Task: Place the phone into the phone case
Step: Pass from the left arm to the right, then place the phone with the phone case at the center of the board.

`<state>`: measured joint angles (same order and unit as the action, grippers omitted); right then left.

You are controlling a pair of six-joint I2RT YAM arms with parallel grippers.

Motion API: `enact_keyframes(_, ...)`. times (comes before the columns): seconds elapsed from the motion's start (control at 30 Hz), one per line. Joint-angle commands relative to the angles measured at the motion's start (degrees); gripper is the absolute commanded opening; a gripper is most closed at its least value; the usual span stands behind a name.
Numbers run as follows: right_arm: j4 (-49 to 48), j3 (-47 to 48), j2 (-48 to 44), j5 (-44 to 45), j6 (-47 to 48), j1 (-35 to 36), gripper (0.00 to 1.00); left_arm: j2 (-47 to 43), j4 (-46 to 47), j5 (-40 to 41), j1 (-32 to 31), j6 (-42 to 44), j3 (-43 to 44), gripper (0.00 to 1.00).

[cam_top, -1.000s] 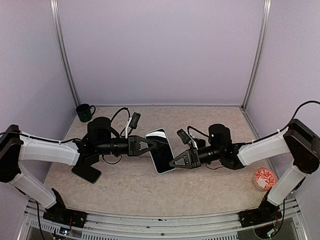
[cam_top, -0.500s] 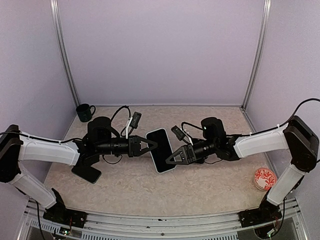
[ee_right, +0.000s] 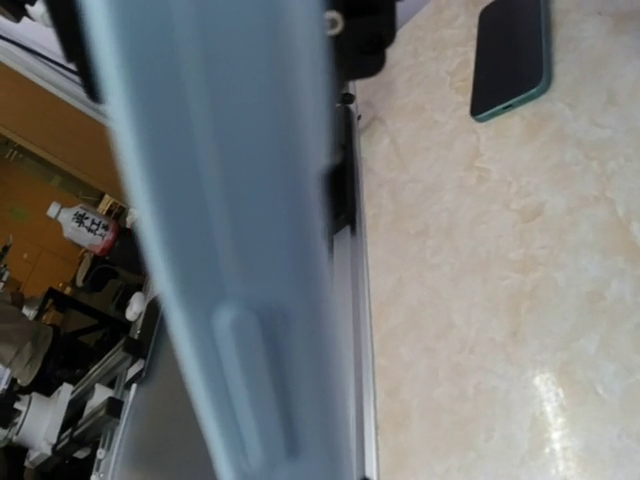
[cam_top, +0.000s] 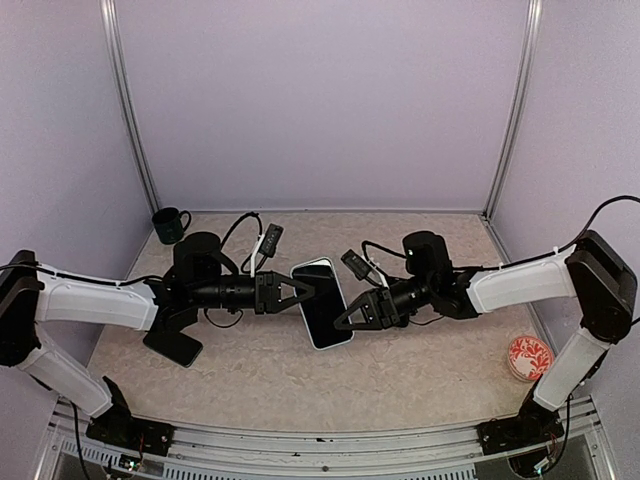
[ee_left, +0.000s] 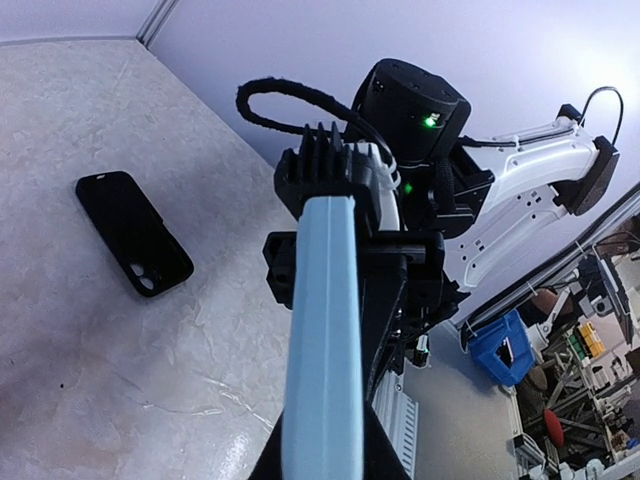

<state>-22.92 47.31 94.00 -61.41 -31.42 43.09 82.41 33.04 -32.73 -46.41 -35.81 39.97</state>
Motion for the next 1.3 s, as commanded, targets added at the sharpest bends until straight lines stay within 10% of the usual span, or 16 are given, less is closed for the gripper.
enact_keyframes(0.0, -5.8, 1.1, 0.4, -2.6, -4.6, -0.3, 0.0, -1.2, -0.4, 4.1, 1.1, 1.0, 1.1, 0.3)
enact_keyframes(0.3, -6.5, 5.8, 4.5, 5.0, -11.2, -0.1, 0.0, -10.0, -5.2, 21.2, 4.6, -3.5, -5.2, 0.99)
enact_keyframes(1.27, 6.9, 59.4, 47.9, 20.8, -24.7, 2.3, 0.0, -41.2, -32.1, 48.1, 16.1, -16.2, -18.6, 0.99)
